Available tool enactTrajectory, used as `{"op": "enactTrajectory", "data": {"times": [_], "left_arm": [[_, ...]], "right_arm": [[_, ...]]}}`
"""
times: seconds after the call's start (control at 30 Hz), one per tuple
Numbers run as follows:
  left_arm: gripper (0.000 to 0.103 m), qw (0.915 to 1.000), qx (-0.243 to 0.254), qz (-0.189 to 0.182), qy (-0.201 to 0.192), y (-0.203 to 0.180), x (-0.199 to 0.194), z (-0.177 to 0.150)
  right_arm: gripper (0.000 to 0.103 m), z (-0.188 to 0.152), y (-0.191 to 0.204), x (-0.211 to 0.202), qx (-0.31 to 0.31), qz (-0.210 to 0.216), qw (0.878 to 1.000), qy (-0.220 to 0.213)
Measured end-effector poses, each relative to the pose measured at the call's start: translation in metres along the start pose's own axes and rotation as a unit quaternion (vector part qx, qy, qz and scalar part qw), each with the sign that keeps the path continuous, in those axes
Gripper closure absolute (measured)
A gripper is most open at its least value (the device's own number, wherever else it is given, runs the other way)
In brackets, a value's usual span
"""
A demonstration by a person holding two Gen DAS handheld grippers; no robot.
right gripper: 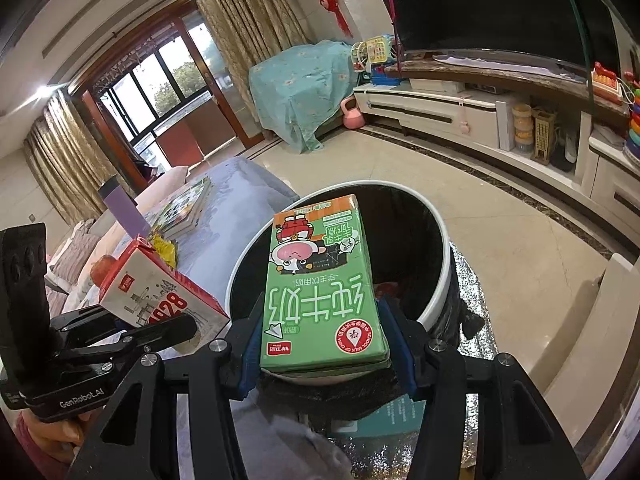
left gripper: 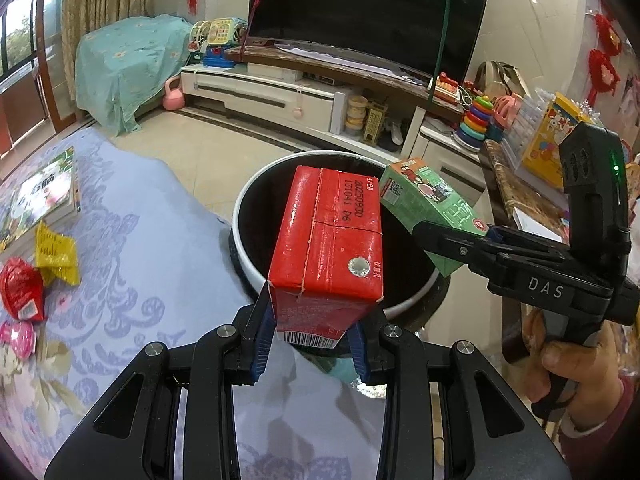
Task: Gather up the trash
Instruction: 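Carry the red carton with the left tool while the right carries the green carton over the bin, then open both tools to drop the cartons into the bin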
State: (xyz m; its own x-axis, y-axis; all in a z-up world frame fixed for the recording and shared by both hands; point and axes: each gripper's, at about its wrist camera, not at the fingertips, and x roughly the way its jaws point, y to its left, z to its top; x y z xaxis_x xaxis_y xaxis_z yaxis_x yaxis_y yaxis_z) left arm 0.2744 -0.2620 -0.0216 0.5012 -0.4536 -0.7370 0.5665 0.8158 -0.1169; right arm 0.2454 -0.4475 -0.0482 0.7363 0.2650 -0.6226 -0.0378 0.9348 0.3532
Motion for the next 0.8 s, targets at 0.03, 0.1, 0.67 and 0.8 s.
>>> {"op": "enactTrajectory", "data": {"times": [0.03,0.1,0.67,0.8], "left_arm": [[0.072,1.0000,0.001,-0.001,0.003,0.000,0.003,0.002],[0.072,1.0000,0.000,-0.003,0.006,0.000,0.007,0.004],[0.072,0.9994,-0.010,-0.014,0.030,0.004,0.042,0.023],[0.072,0.9991,-0.013,-0.015,0.037,0.005,0.049,0.025]], "right_arm": [[0.049,0.002,-0.001,0.001,-0.001,-0.001,1.000,0.001],[0.049,0.004,-0.002,0.004,0.000,-0.003,1.000,0.003],[0.049,0.020,-0.010,0.020,-0.004,-0.015,1.000,0.018],[0.049,0.022,-0.011,0.025,-0.004,-0.016,1.000,0.023]]}}
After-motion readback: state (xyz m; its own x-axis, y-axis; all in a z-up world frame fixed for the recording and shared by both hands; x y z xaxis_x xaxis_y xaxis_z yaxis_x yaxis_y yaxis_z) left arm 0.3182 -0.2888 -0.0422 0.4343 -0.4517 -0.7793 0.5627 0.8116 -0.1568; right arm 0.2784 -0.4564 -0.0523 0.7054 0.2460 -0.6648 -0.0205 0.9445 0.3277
